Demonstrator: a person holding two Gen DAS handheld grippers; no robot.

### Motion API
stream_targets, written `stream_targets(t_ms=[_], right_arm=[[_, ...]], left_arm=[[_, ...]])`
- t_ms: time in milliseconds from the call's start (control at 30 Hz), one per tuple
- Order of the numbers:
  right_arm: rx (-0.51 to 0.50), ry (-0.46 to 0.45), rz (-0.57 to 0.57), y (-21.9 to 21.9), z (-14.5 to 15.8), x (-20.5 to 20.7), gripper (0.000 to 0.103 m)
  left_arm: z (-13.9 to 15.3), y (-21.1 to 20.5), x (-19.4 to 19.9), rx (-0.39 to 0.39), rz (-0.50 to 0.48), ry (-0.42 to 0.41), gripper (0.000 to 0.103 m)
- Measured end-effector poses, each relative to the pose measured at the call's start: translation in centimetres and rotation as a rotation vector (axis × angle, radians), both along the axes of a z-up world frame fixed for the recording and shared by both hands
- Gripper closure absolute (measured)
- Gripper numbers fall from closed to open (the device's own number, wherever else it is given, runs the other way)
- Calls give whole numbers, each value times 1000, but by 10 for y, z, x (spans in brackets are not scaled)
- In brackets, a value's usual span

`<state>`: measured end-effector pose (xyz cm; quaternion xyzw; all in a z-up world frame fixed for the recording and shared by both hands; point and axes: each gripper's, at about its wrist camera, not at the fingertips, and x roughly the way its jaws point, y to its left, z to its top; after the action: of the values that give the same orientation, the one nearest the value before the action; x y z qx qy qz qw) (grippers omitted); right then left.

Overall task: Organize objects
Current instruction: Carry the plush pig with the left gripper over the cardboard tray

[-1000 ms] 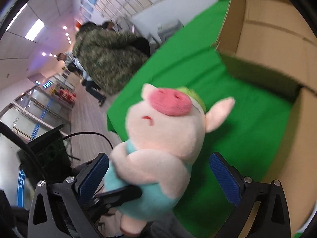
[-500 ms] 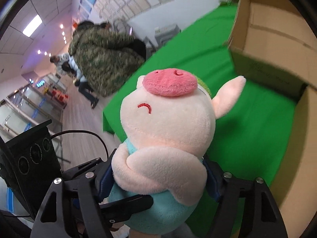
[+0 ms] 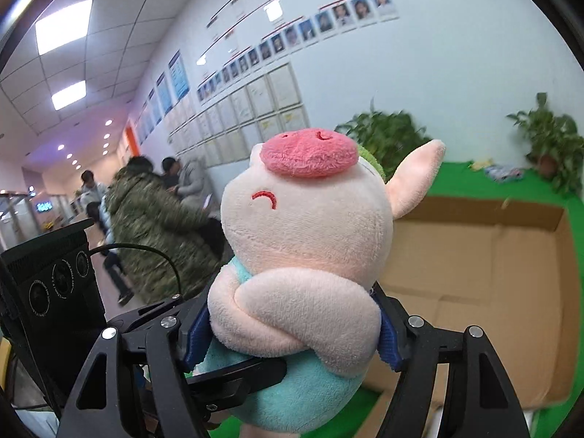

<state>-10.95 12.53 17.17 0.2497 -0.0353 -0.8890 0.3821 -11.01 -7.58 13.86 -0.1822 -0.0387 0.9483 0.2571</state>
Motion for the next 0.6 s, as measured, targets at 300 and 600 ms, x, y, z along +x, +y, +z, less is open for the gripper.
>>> stream_targets(t_ms=[300,600], right_arm=[[52,-144,-8,-33,-51,-102,34],[145,-295,18,-96,-168,-173,36]], left_arm=[[-52,-22,-85,36,3,-185,47],[-133,-56,-119,96,80,-425,43]])
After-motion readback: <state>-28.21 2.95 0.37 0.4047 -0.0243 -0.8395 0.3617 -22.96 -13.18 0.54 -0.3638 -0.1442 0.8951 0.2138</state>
